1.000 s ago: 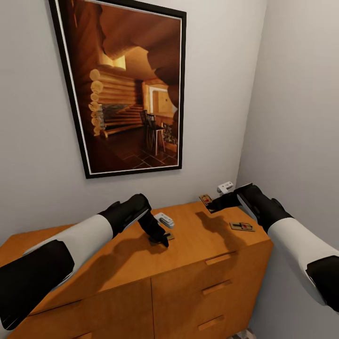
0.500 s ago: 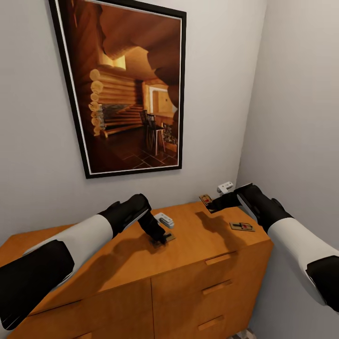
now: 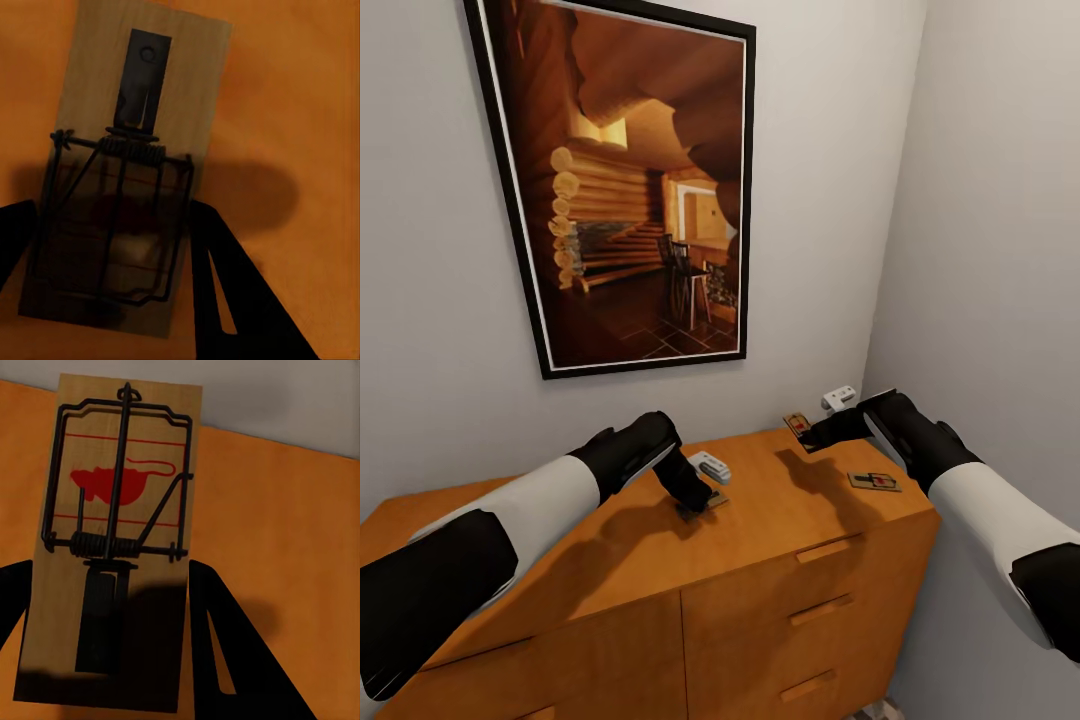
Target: Take the four mousetraps from the cabinet in the bathroom and place them on the bathroom floor. Make sure all four end up on the same floor surface, and ensure that at least two of them are either under or directly next to the same bathroom sink.
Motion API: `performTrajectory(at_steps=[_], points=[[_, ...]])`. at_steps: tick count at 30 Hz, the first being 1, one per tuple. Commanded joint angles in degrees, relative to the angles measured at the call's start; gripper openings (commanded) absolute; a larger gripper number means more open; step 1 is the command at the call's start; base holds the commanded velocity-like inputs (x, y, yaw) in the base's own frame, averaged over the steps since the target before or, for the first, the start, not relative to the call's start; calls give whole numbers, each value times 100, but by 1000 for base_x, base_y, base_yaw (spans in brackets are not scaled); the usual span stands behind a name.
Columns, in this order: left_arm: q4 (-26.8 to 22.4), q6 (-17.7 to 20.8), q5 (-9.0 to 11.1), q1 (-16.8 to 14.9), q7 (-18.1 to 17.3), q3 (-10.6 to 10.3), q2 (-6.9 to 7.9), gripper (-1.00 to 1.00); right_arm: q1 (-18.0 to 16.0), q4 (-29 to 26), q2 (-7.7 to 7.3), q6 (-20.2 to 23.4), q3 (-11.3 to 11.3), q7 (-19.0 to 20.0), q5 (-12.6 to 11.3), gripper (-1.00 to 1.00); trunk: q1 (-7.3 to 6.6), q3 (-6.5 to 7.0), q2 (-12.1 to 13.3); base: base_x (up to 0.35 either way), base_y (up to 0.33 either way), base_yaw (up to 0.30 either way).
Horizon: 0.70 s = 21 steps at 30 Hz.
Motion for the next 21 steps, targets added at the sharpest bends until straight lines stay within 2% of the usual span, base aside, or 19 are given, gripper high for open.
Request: performTrajectory(at_steps=[1, 8, 9, 13, 21], points=[[5, -42, -173, -6, -35, -41, 3, -100, -6, -8, -8, 38, 26, -10, -50, -100, 1, -9, -4, 0, 0, 0], [-159, -16, -170, -6, -42, -10, -27, -100, -6, 0, -1, 38, 26, -10, -58, -100, 1, -9, -4, 0, 0, 0], [-486, 5, -172, -9, -49, -3, -12, -100, -6, 0, 0, 38, 26, -10, -58, -100, 1, -9, -4, 0, 0, 0], [-893, 65, -161, -26, -52, 2, 13, -100, -6, 1, 1, 34, 26, -10, -59, -100, 1, -9, -4, 0, 0, 0], [-1101, 97, -153, -40, -55, 11, -22, -100, 0, 12, 1, 30, 26, -10, -59, -100, 1, -9, -4, 0, 0, 0]])
